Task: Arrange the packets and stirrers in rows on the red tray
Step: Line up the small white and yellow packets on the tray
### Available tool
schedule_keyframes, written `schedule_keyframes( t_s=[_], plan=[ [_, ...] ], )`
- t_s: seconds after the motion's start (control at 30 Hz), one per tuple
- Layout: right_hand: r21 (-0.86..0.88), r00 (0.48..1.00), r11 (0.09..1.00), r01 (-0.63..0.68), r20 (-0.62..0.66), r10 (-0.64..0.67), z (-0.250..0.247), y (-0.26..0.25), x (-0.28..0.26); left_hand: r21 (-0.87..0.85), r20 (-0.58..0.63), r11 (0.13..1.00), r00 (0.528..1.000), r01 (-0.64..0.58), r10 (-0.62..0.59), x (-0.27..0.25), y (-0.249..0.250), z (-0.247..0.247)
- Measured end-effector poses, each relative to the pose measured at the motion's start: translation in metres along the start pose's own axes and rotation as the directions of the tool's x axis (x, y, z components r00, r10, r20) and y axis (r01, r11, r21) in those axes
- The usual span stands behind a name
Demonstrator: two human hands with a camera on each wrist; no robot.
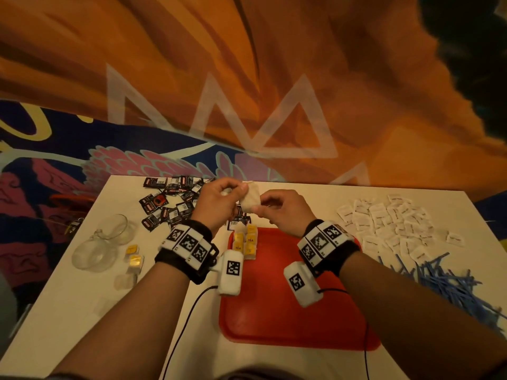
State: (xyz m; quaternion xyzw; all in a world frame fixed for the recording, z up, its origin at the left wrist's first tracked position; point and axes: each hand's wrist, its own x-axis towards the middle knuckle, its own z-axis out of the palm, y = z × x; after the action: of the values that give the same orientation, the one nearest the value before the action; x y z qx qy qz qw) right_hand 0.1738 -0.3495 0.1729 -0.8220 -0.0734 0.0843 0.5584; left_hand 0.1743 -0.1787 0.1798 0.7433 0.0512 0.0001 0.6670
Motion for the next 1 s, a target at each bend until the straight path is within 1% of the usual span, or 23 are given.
schedule_keyframes(
  t_s=[0.1,0.2,0.27,0.33,0.4,0.43,0.5,0.57,0.63,0.7,0.83,1.0],
  plan=[
    [-0.048,0.997,0.996,-0.071,-0.013,0.071,0.012,0.012,0.003,0.031,-0.006,0.997,0.998,0.064,-0.063,0.0,-0.016,-0.005],
    [-0.119,0.985,0.978,-0.171,-0.009,0.171,0.031,0.031,0.004,0.153,0.001,0.976,0.988,0.155,-0.157,-0.001,-0.04,-0.013],
    [-0.153,0.967,0.956,-0.251,0.016,0.256,0.046,0.046,0.004,0.2,-0.034,0.955,0.975,0.221,-0.218,-0.004,-0.056,-0.024],
    [-0.155,0.926,0.918,-0.366,0.034,0.375,0.062,0.064,0.003,0.201,-0.072,0.94,0.961,0.276,-0.267,-0.009,-0.072,-0.039],
    [-0.124,0.876,0.872,-0.473,0.035,0.48,0.077,0.085,0.002,0.168,-0.087,0.939,0.953,0.3,-0.289,-0.017,-0.087,-0.054],
    [-0.142,0.852,0.847,-0.512,0.042,0.522,0.085,0.093,0.001,0.156,-0.097,0.938,0.95,0.31,-0.298,-0.021,-0.094,-0.063],
    [-0.206,0.792,0.783,-0.587,0.053,0.608,0.099,0.109,-0.001,0.143,-0.122,0.929,0.937,0.343,-0.327,-0.03,-0.108,-0.078],
    [-0.193,0.729,0.724,-0.662,0.057,0.682,0.111,0.121,-0.004,0.13,-0.138,0.918,0.923,0.376,-0.358,-0.037,-0.12,-0.093],
    [-0.147,0.689,0.689,-0.709,0.062,0.722,0.121,0.131,-0.006,0.118,-0.151,0.904,0.907,0.411,-0.393,-0.043,-0.13,-0.105],
    [-0.147,0.669,0.67,-0.727,0.068,0.74,0.131,0.138,-0.006,0.114,-0.156,0.891,0.894,0.439,-0.421,-0.048,-0.138,-0.115],
    [-0.196,0.659,0.65,-0.734,0.029,0.752,0.143,0.144,-0.004,0.124,-0.163,0.877,0.881,0.464,-0.443,-0.053,-0.151,-0.127],
    [-0.21,0.65,0.638,-0.741,0.019,0.76,0.151,0.151,0.002,0.123,-0.162,0.869,0.874,0.479,-0.459,-0.059,-0.156,-0.131]
  ],
)
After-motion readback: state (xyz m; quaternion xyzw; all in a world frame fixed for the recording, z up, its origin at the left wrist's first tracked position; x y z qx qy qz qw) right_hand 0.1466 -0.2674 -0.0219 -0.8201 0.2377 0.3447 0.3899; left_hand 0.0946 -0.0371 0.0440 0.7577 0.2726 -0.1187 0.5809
